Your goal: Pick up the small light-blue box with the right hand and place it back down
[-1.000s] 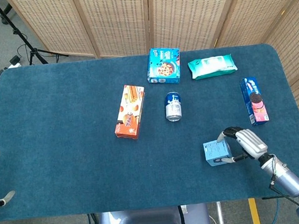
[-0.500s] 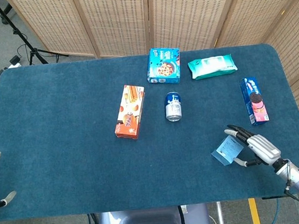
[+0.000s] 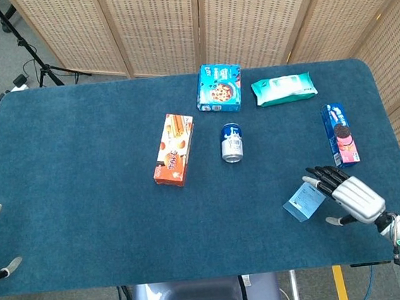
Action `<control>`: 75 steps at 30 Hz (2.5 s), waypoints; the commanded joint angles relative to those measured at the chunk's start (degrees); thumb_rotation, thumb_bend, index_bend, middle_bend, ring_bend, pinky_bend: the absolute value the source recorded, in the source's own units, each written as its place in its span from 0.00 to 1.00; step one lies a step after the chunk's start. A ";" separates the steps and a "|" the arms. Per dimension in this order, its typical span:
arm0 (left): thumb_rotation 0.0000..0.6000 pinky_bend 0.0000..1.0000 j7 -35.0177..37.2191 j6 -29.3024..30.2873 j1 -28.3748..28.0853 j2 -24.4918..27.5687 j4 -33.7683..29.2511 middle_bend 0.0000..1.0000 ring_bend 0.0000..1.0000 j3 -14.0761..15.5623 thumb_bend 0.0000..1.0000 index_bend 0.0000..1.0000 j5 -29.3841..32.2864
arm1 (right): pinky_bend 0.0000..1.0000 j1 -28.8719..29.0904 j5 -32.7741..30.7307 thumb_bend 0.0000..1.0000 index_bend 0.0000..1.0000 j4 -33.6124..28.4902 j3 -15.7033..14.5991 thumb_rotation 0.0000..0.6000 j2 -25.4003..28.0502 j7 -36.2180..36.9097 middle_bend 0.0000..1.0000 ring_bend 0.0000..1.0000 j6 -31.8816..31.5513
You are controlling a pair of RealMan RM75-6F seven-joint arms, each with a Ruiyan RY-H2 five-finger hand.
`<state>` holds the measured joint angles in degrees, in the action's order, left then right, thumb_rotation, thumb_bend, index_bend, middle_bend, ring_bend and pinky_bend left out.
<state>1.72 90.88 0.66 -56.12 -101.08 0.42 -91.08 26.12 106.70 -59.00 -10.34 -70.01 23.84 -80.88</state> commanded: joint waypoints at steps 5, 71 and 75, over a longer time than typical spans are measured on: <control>1.00 0.00 0.10 -0.16 -0.08 0.04 0.03 0.00 0.00 -0.15 0.00 0.00 0.36 | 0.09 5.06 5.73 0.00 0.00 -11.48 0.52 1.00 5.71 -17.63 0.00 0.00 4.73; 1.00 0.00 0.35 -1.16 -0.53 0.32 -0.26 0.00 0.00 0.10 0.00 0.00 0.37 | 0.43 3.35 -8.34 0.57 0.48 -9.45 7.71 1.00 -5.24 13.87 0.46 0.31 -3.63; 1.00 0.00 0.29 -1.27 -0.58 0.32 -0.27 0.00 0.00 0.16 0.00 0.00 0.31 | 0.43 2.05 -10.16 0.57 0.48 -6.33 6.85 1.00 -8.41 19.36 0.46 0.31 -1.34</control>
<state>2.03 89.63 0.09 -55.79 -101.34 0.57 -90.77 29.19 97.89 -66.93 -3.29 -76.58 40.43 -83.52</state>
